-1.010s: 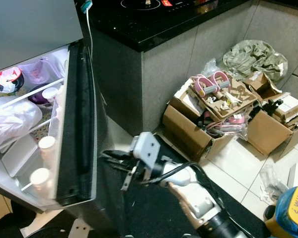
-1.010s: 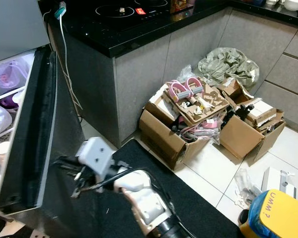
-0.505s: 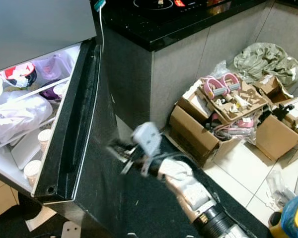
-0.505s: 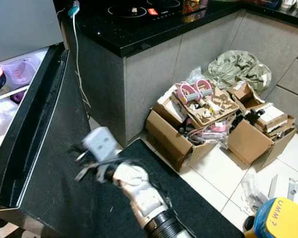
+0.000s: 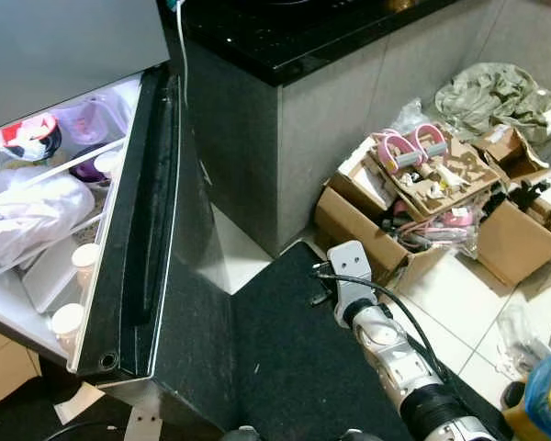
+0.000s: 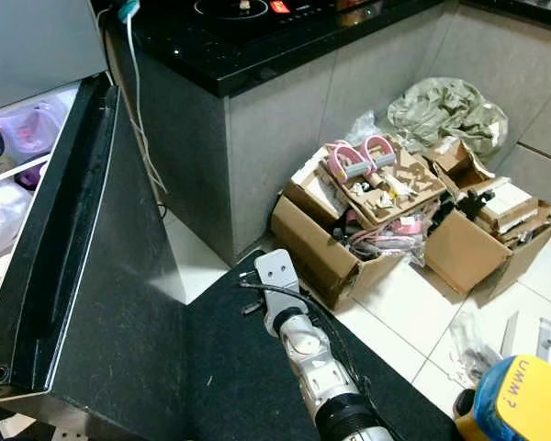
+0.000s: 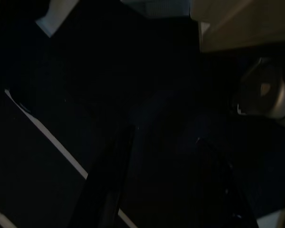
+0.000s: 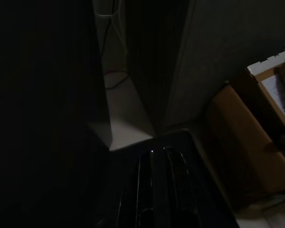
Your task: Restocking fridge
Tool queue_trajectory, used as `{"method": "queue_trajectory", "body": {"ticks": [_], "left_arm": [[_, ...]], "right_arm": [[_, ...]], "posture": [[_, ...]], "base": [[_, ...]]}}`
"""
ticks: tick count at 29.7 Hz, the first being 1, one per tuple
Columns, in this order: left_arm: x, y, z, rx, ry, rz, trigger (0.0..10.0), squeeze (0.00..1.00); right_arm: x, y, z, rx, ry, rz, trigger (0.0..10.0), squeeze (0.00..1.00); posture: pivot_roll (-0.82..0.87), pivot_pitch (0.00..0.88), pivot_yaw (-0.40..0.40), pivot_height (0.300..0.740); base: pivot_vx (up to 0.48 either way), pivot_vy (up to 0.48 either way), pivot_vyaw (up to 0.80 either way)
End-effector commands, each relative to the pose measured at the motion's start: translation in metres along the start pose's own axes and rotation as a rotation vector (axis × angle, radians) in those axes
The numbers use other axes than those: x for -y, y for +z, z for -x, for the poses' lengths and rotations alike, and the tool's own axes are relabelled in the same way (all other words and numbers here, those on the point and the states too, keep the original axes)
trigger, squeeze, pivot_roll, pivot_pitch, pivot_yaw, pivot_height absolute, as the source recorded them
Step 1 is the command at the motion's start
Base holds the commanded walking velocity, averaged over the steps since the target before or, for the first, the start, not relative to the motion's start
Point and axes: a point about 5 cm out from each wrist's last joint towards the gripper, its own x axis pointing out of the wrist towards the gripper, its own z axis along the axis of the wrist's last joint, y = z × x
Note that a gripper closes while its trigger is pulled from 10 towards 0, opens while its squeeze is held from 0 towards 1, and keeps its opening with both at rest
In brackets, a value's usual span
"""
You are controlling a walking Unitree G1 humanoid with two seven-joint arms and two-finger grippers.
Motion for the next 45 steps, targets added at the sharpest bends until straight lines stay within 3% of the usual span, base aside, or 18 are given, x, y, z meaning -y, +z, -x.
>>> {"method": "queue_trajectory", "body": {"ticks": [1,3,6,10,13,14,16,20,23,28,29,36,38,39,40,41,44,45], "left_arm": [[0.003,-0.009,0.002,-0.055,-0.076,-0.014,10.0,0.0],[0.005,-0.01,0.002,-0.073,-0.125,-0.036,10.0,0.0],[0.005,-0.009,0.002,-0.077,-0.131,-0.071,10.0,0.0],[-0.002,-0.009,0.002,-0.067,-0.033,-0.117,10.0,0.0],[-0.003,-0.009,0.002,-0.061,-0.008,-0.133,10.0,0.0],[-0.007,-0.009,0.002,-0.048,0.073,-0.126,10.0,0.0],[-0.009,-0.01,0.003,-0.048,0.119,-0.102,10.0,0.0],[-0.012,-0.017,0.005,-0.087,0.233,0.025,10.0,0.0],[-0.012,-0.018,0.005,-0.095,0.231,0.035,10.0,0.0],[-0.007,-0.015,0.003,-0.102,0.096,-0.063,10.0,0.0],[-0.003,-0.013,0.002,-0.115,-0.006,-0.129,10.0,0.0],[0.003,-0.015,0.002,-0.153,-0.118,-0.159,10.0,0.0],[0.008,-0.013,0.002,-0.157,-0.218,-0.229,10.0,0.0],[0.014,-0.011,0.002,-0.155,-0.327,-0.312,10.0,0.0],[0.014,-0.011,0.002,-0.155,-0.327,-0.312,10.0,0.0],[0.017,-0.008,0.002,-0.154,-0.385,-0.428,10.0,0.0],[0.015,-0.007,0.002,-0.147,-0.369,-0.478,10.0,0.0],[0.012,-0.006,0.001,-0.136,-0.322,-0.45,10.0,0.0]], "right_arm": [[-0.029,0.031,-0.006,0.122,0.141,0.028,10.0,0.0],[-0.048,0.053,-0.008,0.197,0.239,0.06,10.0,0.0],[-0.062,0.07,-0.008,0.253,0.308,0.087,10.0,0.0],[-0.09,0.104,-0.003,0.362,0.452,0.112,10.0,0.0],[-0.1,0.111,0.002,0.389,0.523,0.117,10.0,0.0],[-0.11,0.114,0.008,0.408,0.595,0.149,10.0,0.0],[-0.113,0.115,0.011,0.414,0.62,0.163,10.0,0.0],[-0.118,0.114,0.014,0.419,0.666,0.183,10.0,0.0],[-0.118,0.114,0.014,0.416,0.67,0.189,10.0,0.0],[-0.114,0.114,0.012,0.404,0.667,0.205,10.0,0.0],[-0.113,0.115,0.012,0.401,0.676,0.212,10.0,0.0],[-0.115,0.118,0.016,0.409,0.726,0.222,10.0,0.0],[-0.119,0.122,0.021,0.424,0.775,0.213,10.0,0.0],[-0.123,0.123,0.024,0.433,0.816,0.207,10.0,0.0],[-0.123,0.123,0.024,0.433,0.816,0.207,10.0,0.0],[-0.127,0.125,0.026,0.437,0.84,0.201,10.0,0.0],[-0.131,0.127,0.027,0.444,0.846,0.198,10.0,0.0],[-0.132,0.128,0.027,0.449,0.844,0.196,10.0,0.0]], "posture": [[0.06,0.124,-0.001,0.74],[0.06,0.123,0.001,0.74],[0.06,0.124,0.007,0.74],[0.07,0.124,0.011,0.74],[0.07,0.124,0.01,0.74],[0.07,0.125,0.009,0.74],[0.07,0.124,0.009,0.74],[0.07,0.126,0.006,0.74],[0.08,0.126,0.007,0.74],[0.08,0.13,0.011,0.74],[0.08,0.131,0.012,0.74],[0.08,0.131,0.01,0.74],[0.08,0.133,0.004,0.74],[0.08,0.132,0.002,0.74],[0.08,0.132,0.002,0.74],[0.08,0.131,0.004,0.74],[0.08,0.129,0.004,0.74],[0.08,0.128,0.004,0.74]], "base": [[0.0,0.0,0.0],[0.0,0.0,0.0],[0.0,0.0,0.0],[0.0,0.0,0.0],[0.0,0.0,0.0],[0.0,0.0,0.0],[0.0,0.0,0.0],[0.0,0.0,0.0],[0.0,0.0,0.0],[0.0,0.0,0.0],[0.0,0.0,0.0],[0.0,0.0,0.0],[0.0,0.0,0.0],[0.0,0.0,0.0],[0.0,0.0,0.0],[0.0,0.0,0.0],[0.0,0.0,0.0],[0.0,0.0,0.0]]}}
